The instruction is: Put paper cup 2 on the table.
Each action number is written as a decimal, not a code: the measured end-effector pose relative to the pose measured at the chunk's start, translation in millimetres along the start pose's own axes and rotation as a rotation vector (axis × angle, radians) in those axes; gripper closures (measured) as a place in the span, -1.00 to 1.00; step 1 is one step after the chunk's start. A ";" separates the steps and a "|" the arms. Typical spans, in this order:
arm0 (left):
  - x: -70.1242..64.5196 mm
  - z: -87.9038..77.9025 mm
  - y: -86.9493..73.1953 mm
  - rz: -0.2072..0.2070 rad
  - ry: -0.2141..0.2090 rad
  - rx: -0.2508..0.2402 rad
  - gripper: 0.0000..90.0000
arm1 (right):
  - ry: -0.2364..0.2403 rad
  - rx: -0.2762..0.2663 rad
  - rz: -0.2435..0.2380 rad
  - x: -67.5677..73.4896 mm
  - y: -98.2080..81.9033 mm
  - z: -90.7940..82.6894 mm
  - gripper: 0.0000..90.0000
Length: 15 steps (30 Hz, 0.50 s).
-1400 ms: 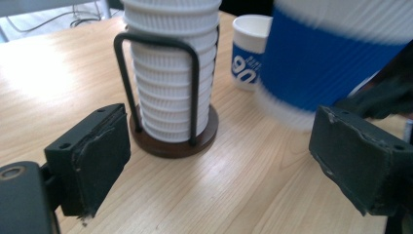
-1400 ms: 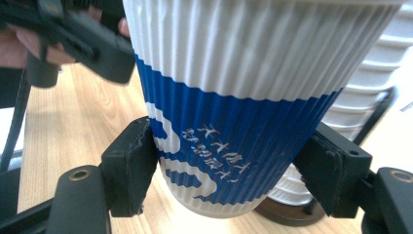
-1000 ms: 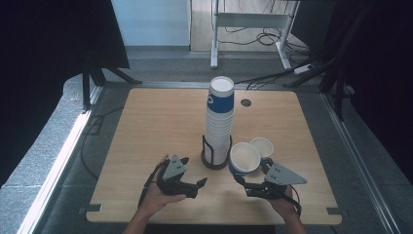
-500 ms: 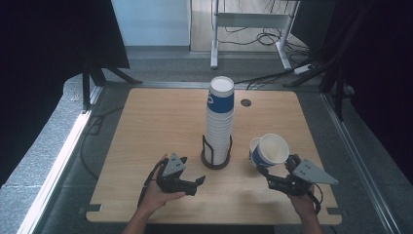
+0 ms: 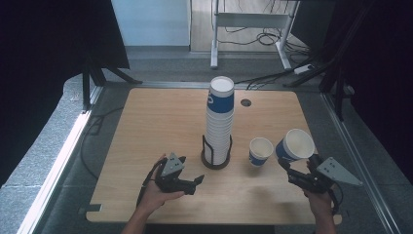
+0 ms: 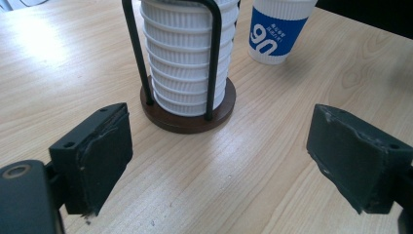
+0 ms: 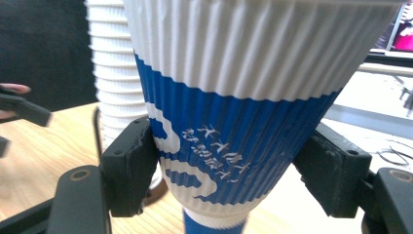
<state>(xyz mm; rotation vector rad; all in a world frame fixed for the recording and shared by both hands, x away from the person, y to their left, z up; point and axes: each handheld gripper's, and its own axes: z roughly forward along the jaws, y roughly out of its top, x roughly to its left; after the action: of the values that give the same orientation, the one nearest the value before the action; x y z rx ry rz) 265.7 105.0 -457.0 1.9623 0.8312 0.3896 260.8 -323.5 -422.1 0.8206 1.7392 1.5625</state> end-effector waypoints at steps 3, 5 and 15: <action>-1.4 -2.4 0.9 0.010 0.006 -0.003 -0.78 | -0.032 0.019 0.000 -6.6 -4.9 -1.0 -0.39; -1.8 -3.1 1.0 0.013 0.006 -0.005 -0.79 | -0.046 0.029 0.008 -10.6 -8.5 -1.3 -0.39; 0.5 -1.8 0.1 0.010 0.013 0.005 -0.78 | -0.106 0.129 0.055 -30.0 -40.4 5.4 -0.39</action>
<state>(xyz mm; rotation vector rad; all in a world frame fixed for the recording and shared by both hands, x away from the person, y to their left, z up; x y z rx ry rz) 265.1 106.4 -456.1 1.9708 0.8315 0.4077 281.8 -348.2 -460.9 1.0043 1.7677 1.4256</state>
